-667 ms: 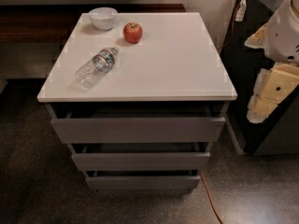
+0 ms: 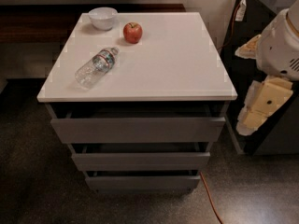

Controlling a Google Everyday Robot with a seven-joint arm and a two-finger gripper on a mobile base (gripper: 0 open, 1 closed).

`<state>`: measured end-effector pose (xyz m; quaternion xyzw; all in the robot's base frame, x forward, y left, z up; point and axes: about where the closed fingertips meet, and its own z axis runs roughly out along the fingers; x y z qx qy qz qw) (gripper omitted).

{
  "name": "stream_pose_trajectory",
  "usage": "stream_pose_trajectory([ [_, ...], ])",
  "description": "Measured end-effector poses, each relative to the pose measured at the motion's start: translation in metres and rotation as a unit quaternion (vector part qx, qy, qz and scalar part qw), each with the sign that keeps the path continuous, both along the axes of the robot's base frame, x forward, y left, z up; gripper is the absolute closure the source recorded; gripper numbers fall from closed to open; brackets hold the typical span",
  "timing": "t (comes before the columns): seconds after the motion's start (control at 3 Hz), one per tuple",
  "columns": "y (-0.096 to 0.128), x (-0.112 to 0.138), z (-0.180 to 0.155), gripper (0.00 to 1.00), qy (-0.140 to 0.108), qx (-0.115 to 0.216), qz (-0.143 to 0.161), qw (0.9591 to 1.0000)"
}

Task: Pick coke can from bottom drawer and place on counter

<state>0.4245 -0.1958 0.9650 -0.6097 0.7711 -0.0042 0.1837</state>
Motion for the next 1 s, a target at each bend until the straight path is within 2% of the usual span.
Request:
stream_pose_trajectory([
  [0.33,0.025,-0.014,-0.023,0.0,0.002,0.044,0.022,0.9988],
  [0.67,0.049,-0.026,-0.06,0.0,0.004,0.094,0.053,0.9942],
  [1.0,0.066,-0.029,-0.105,0.0,-0.001,0.142,0.08,0.9867],
])
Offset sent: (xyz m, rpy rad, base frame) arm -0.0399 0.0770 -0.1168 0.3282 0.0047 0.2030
